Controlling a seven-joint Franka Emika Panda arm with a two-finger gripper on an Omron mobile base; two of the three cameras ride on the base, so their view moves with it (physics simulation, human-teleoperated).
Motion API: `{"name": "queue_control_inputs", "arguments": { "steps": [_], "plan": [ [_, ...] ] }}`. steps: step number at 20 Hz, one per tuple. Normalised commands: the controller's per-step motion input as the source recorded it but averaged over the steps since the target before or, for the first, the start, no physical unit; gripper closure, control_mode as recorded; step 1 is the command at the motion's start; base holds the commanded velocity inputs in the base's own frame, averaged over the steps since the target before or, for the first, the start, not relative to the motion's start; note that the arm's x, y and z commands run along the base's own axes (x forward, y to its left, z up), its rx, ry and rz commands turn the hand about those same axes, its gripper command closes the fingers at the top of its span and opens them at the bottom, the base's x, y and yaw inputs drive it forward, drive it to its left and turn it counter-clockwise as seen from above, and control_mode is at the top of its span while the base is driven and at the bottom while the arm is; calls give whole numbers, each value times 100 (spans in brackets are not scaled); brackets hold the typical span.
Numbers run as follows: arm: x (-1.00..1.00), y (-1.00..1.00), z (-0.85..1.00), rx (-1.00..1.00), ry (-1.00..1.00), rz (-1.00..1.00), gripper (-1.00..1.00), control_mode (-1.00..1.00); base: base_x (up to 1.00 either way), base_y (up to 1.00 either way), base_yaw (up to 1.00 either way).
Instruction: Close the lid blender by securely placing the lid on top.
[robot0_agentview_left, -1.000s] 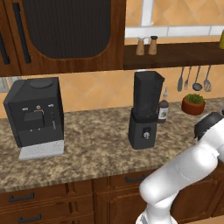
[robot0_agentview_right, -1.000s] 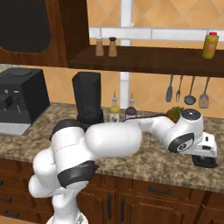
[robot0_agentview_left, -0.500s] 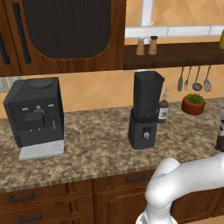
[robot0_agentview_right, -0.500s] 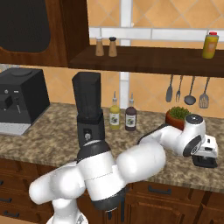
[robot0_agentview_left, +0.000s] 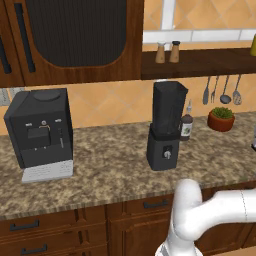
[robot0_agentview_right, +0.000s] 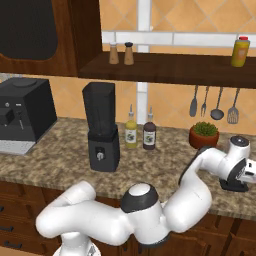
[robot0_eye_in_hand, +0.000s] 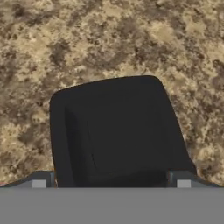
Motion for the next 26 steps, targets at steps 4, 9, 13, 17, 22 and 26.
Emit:
{"name": "queue_control_inputs", "arguments": {
  "steps": [4, 9, 13, 17, 22, 26],
  "plan": [
    [49, -38, -42, 8, 0, 4, -100, -100, 0, 0, 0],
    [38, -28, -54, 4, 0, 4, -100, -100, 0, 0, 0],
    [8, 2, -91, 0, 0, 5, 100, -100, 0, 0, 0],
    [-21, 58, -100, -3, -1, 5, 100, -100, 0, 0, 0],
    [-52, 94, -100, -11, -4, 4, 100, -100, 0, 0, 0],
    [-71, 93, -100, -15, -7, 7, 100, -100, 0, 0, 0]
  ]
}}
